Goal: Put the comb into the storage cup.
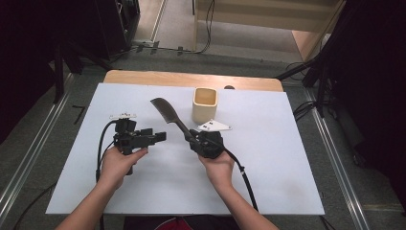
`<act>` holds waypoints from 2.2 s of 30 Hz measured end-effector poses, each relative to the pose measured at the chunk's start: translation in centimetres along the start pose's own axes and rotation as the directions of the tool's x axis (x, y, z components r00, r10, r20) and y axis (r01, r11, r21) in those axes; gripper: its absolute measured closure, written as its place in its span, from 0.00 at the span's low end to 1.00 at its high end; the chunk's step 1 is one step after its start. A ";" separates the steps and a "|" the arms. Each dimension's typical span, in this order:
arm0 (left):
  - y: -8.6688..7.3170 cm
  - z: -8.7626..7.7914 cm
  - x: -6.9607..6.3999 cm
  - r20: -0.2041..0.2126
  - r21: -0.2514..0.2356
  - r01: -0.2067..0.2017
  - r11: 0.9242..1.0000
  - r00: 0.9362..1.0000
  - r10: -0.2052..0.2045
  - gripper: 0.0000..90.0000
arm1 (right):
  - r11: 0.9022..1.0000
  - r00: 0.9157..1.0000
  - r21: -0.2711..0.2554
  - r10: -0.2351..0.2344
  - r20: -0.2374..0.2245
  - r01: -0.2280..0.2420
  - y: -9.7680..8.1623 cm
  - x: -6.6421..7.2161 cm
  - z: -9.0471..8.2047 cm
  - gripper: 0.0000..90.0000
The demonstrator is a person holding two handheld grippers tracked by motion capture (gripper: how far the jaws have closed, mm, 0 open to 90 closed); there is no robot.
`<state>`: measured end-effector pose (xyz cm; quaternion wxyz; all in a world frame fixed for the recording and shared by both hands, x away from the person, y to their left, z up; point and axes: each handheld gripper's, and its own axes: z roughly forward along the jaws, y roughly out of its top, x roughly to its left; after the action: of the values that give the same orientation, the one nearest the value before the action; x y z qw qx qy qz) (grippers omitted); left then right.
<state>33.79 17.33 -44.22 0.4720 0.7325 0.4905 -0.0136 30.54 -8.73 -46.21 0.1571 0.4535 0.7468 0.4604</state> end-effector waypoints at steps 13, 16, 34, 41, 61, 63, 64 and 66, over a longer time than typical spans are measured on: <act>0.6 1.0 0.7 0.022 0.010 0.065 0.998 0.998 -0.065 0.30 | 0.999 0.997 -0.032 0.034 0.076 -0.032 -1.1 1.8 1.4 0.78; 0.8 1.3 0.5 0.019 0.000 0.072 0.997 0.997 -0.072 0.32 | 0.998 0.995 -0.050 0.040 0.086 -0.036 -1.1 2.2 1.7 0.78; 1.6 3.1 0.4 0.023 -0.054 0.156 0.986 0.988 -0.154 0.34 | 0.989 0.993 -0.108 0.103 0.060 -0.096 -0.8 2.8 2.3 0.78; 1.7 3.6 0.5 0.036 -0.064 0.176 0.982 0.984 -0.174 0.35 | 0.988 0.993 -0.122 0.105 0.055 -0.098 -0.8 3.2 2.5 0.78; 2.2 4.4 0.3 0.045 -0.052 0.246 0.968 0.969 -0.244 0.51 | 0.979 0.990 -0.158 0.136 0.030 -0.130 -0.9 3.8 2.7 0.78; 2.2 4.4 0.3 0.056 -0.053 0.250 0.967 0.967 -0.247 0.55 | 0.979 0.990 -0.156 0.137 0.029 -0.131 -0.9 3.9 2.8 0.78; 2.2 4.4 0.4 0.060 -0.047 0.259 0.965 0.965 -0.256 0.57 | 0.979 0.990 -0.155 0.139 0.029 -0.133 -0.9 3.9 2.8 0.78; 2.1 4.5 0.2 0.048 -0.046 0.251 0.967 0.967 -0.249 0.62 | 0.979 0.990 -0.156 0.139 0.026 -0.133 -1.0 4.0 2.9 0.78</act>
<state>37.44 14.19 -45.34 0.4953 0.6519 0.5693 -0.0756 29.76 -4.05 -47.81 0.1735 0.4983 0.6734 0.5178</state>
